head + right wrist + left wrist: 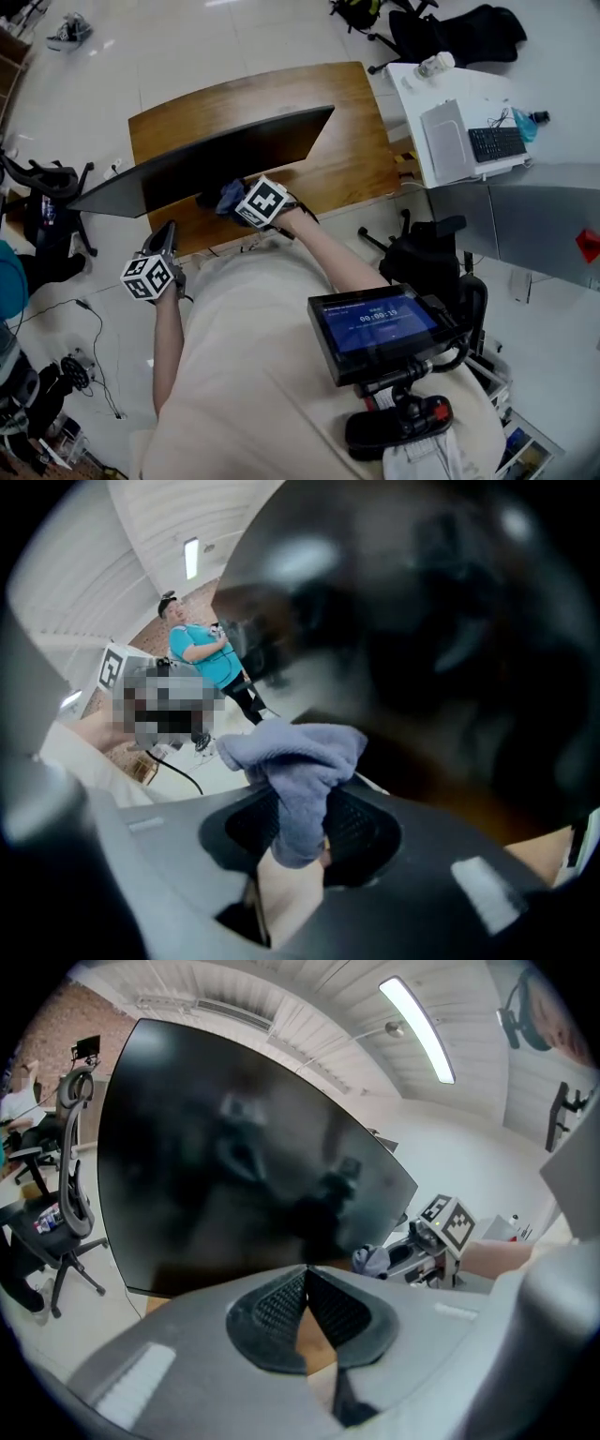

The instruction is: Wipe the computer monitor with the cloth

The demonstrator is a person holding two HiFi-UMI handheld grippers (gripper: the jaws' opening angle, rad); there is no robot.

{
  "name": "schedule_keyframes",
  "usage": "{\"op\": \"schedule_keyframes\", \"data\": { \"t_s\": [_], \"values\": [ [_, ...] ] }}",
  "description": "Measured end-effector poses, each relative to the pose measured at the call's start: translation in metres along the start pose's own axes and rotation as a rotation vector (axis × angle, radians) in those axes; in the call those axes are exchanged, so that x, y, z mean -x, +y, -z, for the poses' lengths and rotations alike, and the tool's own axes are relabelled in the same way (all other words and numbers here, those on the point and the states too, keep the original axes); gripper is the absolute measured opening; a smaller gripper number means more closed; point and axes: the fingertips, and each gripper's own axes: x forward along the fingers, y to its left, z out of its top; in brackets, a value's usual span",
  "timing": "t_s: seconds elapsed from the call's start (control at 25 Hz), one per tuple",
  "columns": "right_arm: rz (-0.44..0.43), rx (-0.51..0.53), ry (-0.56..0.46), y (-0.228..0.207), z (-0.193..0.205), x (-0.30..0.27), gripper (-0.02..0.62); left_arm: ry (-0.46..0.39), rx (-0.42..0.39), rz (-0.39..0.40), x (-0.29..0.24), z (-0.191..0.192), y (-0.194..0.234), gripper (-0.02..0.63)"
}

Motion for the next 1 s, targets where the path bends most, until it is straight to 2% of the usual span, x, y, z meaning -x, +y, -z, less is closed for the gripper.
{"op": "schedule_keyframes", "data": {
  "t_s": [0.24,0.4,0.72,1.0],
  "values": [
    [0.012,-0.015,-0.025,0.013,-0.02,0.003,0.118,0.015,0.014,0.024,-0.003,0.004,-0.003,-0.002],
    [-0.009,0.022,-0.07,0.027,-0.037,0.006,0.118,0.02,0.016,0.032,-0.002,0.004,-0.003,-0.003],
    [0.003,0.118,-0.212,0.031,-0.036,0.023,0.112,0.019,0.024,0.008,0.0,0.014,-0.01,-0.003],
    [0.031,0.064,-0.324,0.017,-0.024,0.047,0.109,-0.002,0.043,-0.006,0.001,0.015,-0.009,-0.003]
  ]
}}
